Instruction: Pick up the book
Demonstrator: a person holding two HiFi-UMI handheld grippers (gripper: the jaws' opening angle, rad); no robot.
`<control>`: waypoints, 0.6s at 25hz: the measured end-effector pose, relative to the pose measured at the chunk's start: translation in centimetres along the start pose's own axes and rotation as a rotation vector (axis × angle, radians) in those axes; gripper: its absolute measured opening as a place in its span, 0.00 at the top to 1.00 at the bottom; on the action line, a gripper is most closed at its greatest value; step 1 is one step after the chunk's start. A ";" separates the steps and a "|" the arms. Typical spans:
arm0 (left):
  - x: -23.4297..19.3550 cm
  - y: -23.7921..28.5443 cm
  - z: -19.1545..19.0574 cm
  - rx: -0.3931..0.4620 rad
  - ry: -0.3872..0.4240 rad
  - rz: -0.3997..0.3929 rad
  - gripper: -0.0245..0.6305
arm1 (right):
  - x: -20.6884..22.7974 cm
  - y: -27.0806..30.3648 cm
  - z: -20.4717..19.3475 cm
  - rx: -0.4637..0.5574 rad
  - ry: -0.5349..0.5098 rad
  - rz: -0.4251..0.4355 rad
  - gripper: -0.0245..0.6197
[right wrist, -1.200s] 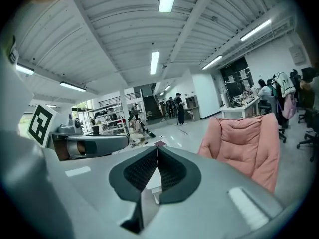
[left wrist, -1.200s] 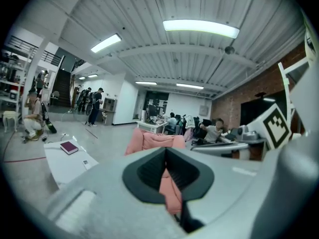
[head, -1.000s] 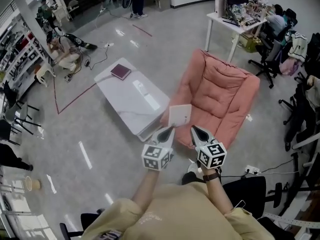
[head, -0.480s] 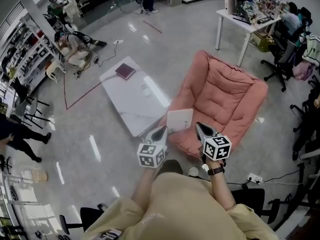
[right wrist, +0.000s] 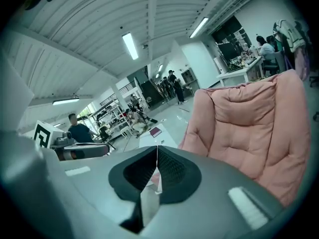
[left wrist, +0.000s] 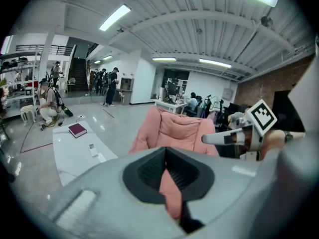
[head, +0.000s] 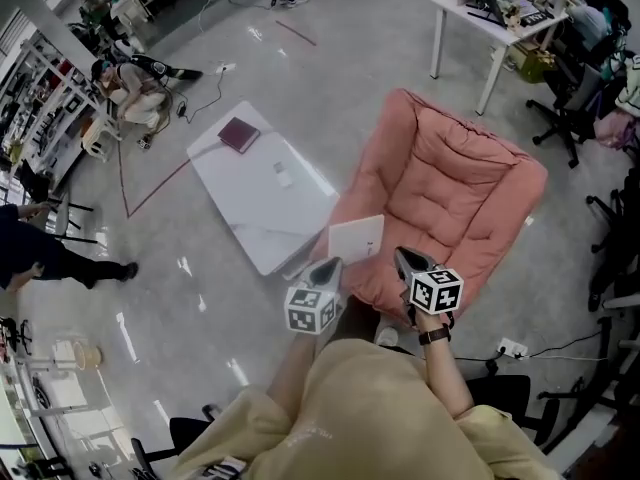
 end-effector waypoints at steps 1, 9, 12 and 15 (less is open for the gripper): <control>-0.5 1.0 -0.1 -0.016 -0.006 0.000 0.96 | 0.7 0.7 0.1 -0.015 0.004 -0.001 0.95; -4.9 9.0 -1.8 -0.174 -0.030 0.015 0.94 | 7.6 7.4 -1.9 -0.161 0.077 0.005 0.85; -6.7 10.8 -3.4 -0.235 -0.064 0.027 0.92 | 9.9 9.8 -4.1 -0.216 0.136 0.015 0.80; -8.6 13.0 -4.8 -0.289 -0.089 0.034 0.87 | 12.4 12.5 -5.9 -0.241 0.194 0.022 0.75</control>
Point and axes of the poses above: the fingertips, and each gripper's own axes: y forward along the fingers, x to its right, z out of its top, the point moved 3 cm from there along -y, backward along the fingers, and after that the axes turned 10 degrees about -x, right-handed, at the moved point
